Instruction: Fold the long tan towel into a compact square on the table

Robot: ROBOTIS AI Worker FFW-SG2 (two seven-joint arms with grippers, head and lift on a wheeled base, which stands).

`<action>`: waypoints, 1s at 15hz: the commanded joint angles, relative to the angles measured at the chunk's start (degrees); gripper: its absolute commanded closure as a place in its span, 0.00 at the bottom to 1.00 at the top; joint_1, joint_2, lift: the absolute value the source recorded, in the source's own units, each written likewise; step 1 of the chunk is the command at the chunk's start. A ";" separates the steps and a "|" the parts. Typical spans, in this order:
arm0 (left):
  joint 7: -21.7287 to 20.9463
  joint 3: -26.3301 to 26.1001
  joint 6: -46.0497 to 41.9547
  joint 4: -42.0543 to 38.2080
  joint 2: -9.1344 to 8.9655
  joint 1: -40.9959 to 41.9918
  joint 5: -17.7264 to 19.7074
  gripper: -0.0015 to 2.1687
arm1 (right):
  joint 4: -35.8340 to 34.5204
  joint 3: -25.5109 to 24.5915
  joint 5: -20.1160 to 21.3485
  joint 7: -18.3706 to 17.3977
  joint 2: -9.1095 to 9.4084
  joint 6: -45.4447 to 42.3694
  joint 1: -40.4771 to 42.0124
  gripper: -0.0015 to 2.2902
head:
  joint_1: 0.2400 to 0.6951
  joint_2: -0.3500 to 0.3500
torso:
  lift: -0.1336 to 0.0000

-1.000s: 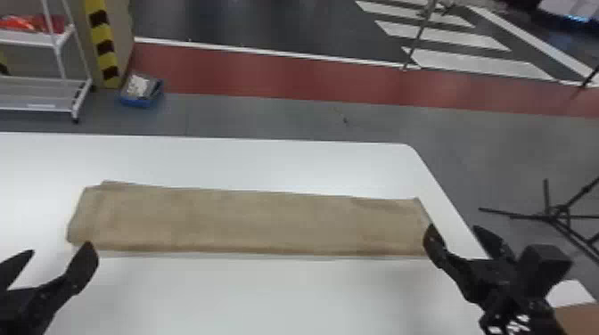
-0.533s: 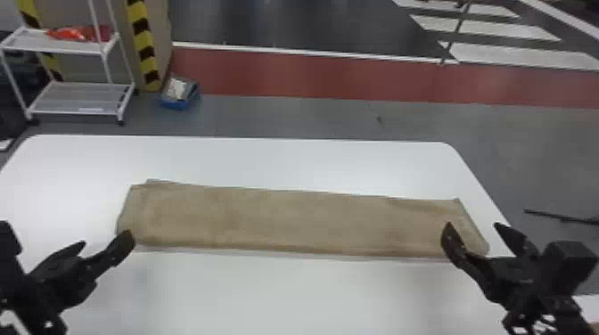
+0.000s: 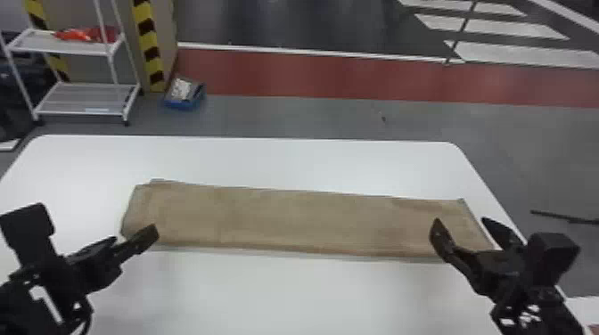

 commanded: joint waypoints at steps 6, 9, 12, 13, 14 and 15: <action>-1.84 -0.17 0.14 0.96 -0.17 -1.12 -1.60 0.99 | 1.65 0.77 0.00 -0.04 0.14 0.81 -1.37 0.03 | 1.00 0.28 | 0.15; -3.34 0.45 -2.67 0.25 -0.17 -0.24 -1.60 0.99 | 2.79 0.51 -0.26 -0.04 0.14 1.17 -1.63 0.03 | 1.00 0.28 | 0.15; -4.57 2.82 -4.26 -2.29 -0.17 3.36 -0.55 0.99 | 2.88 0.24 -0.26 -0.04 0.14 1.17 -1.63 0.03 | 1.00 0.29 | 0.15; -4.65 3.79 -4.61 -3.26 -0.17 5.38 0.60 0.99 | 2.88 0.33 -0.26 -0.04 0.14 1.17 -1.55 0.03 | 1.00 0.29 | 0.15; -5.18 4.58 -5.31 -4.32 -0.17 7.67 1.65 0.99 | 2.88 0.33 -0.35 -0.04 0.14 1.17 -1.46 0.03 | 1.00 0.30 | 0.15; -5.62 4.93 -6.89 -5.81 -0.17 10.04 1.74 0.99 | 2.88 0.24 -0.43 -0.04 0.14 1.17 -1.19 0.03 | 1.00 0.31 | 0.15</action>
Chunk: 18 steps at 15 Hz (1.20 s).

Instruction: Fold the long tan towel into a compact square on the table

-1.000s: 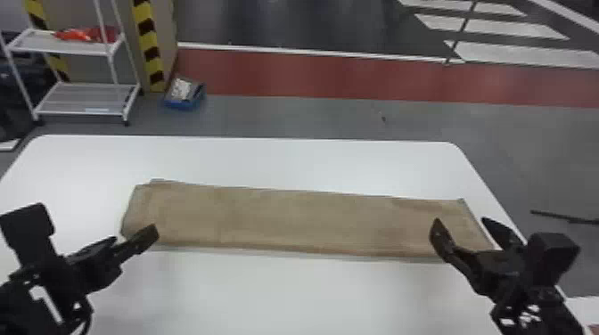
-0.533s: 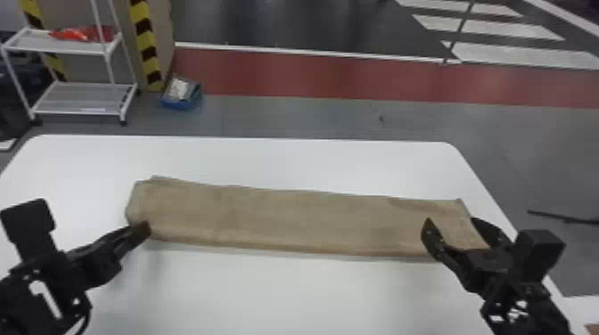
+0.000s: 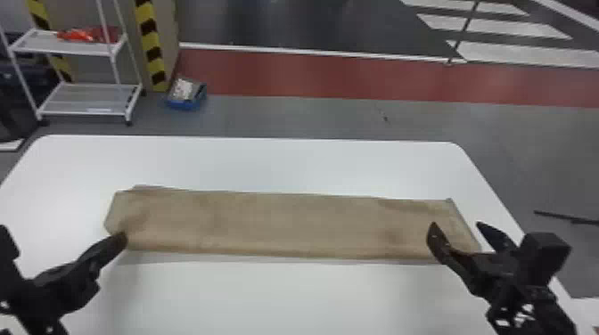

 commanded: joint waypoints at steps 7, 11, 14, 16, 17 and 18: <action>-0.82 -0.90 -4.45 -11.72 -0.15 13.17 -1.84 0.00 | 0.00 -0.23 -0.09 0.00 0.14 -0.70 1.42 0.03 | 1.00 0.31 | 0.15; -4.07 2.26 5.57 -13.48 -0.15 12.21 -7.11 0.01 | 0.00 -0.76 -0.27 0.00 0.14 -1.23 1.95 0.03 | 1.00 0.29 | 0.15; -5.48 4.99 7.50 -11.28 -0.15 8.43 -12.74 0.01 | 0.09 -0.67 -0.27 0.00 0.14 -1.23 1.95 0.03 | 1.00 0.31 | 0.15; -9.61 7.98 7.50 -8.29 -0.15 2.63 -12.74 0.02 | 0.09 -0.41 -0.09 0.00 0.14 -1.23 1.86 0.03 | 1.00 0.37 | 0.15; -11.98 8.94 7.85 -7.06 -0.15 -0.54 -13.53 0.02 | 0.09 -0.23 0.00 0.00 0.14 -1.23 1.86 0.03 | 1.00 0.39 | 0.15; -13.83 9.47 9.08 -6.89 -0.15 -2.82 -14.94 0.02 | 0.09 -0.05 0.09 0.00 0.14 -1.23 1.86 0.03 | 1.00 0.40 | 0.15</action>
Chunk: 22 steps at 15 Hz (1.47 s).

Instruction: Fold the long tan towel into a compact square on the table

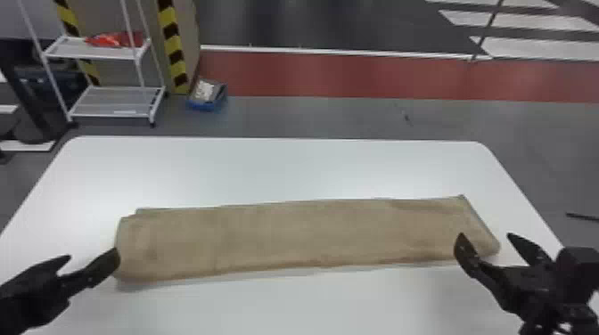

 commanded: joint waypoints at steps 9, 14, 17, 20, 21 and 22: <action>-15.08 1.78 14.67 14.49 5.01 -16.20 -8.47 0.04 | 2.73 2.15 1.10 0.00 0.14 0.53 -3.44 0.03 | 1.00 0.45 | 0.15; -20.53 1.34 22.94 16.07 5.27 -18.31 -8.64 0.07 | 4.13 3.20 1.89 0.00 0.14 0.53 -4.58 0.03 | 1.00 0.44 | 0.15; -23.87 0.81 23.64 16.07 5.01 -18.23 -9.78 0.24 | 4.75 3.64 1.80 0.00 0.14 0.88 -5.19 0.03 | 1.00 0.44 | 0.15; -24.83 -1.21 23.46 16.07 4.75 -18.14 -10.49 0.85 | 4.92 3.64 1.71 0.00 0.14 0.88 -5.19 0.03 | 1.00 0.42 | 0.15; -24.57 -1.56 23.64 15.99 4.57 -18.05 -11.19 0.99 | 5.01 3.64 1.62 0.00 0.14 0.88 -5.28 0.03 | 1.00 0.41 | 0.15; -25.36 -1.82 23.46 15.99 4.57 -18.05 -11.63 0.99 | 5.19 3.64 1.45 0.00 0.14 0.88 -5.28 0.03 | 1.00 0.40 | 0.15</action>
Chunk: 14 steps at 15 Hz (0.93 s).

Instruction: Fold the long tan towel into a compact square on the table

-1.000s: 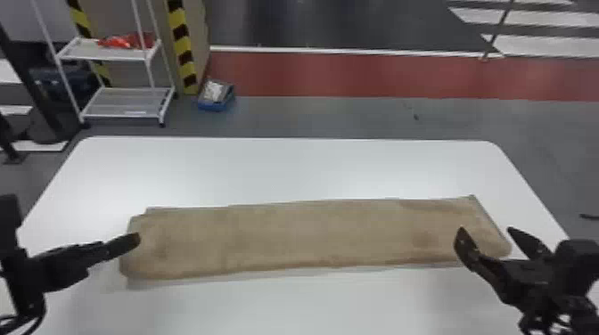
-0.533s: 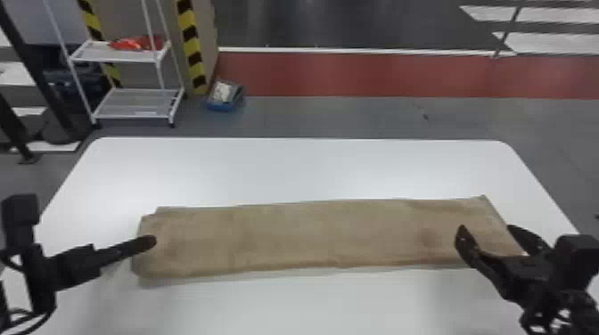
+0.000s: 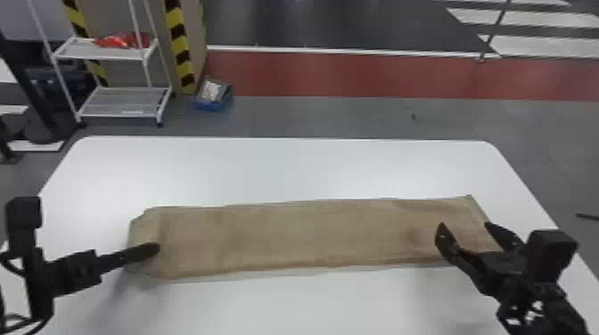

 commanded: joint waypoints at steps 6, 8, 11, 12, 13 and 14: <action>-4.33 1.84 3.63 -12.47 -0.26 3.83 1.16 0.99 | 0.36 -0.88 -0.98 0.26 0.14 0.35 0.05 0.03 | 1.00 0.39 | 0.15; -3.80 0.52 14.18 -21.87 -1.84 4.27 3.35 0.99 | 0.36 -1.49 -1.07 0.26 0.14 0.35 0.22 0.03 | 1.00 0.38 | 0.15; 1.04 -8.53 20.04 -34.26 -3.69 2.16 3.35 0.99 | -0.16 -2.29 -1.07 0.26 0.14 0.35 0.22 0.03 | 1.00 0.28 | 0.15; 2.79 -12.13 20.04 -36.72 -4.22 0.85 2.83 0.99 | -0.60 -2.37 -1.07 0.26 0.14 0.53 0.31 0.03 | 1.00 0.25 | 0.15; 5.25 -16.00 20.04 -37.69 -4.80 -1.09 2.39 0.99 | -1.31 -2.72 -1.07 0.18 0.14 0.70 0.58 0.03 | 1.00 0.22 | 0.15; 6.40 -20.31 20.04 -37.51 -4.80 -2.67 -0.86 0.99 | -1.74 -2.99 -1.15 0.26 0.14 0.88 0.84 0.03 | 1.00 0.19 | 0.15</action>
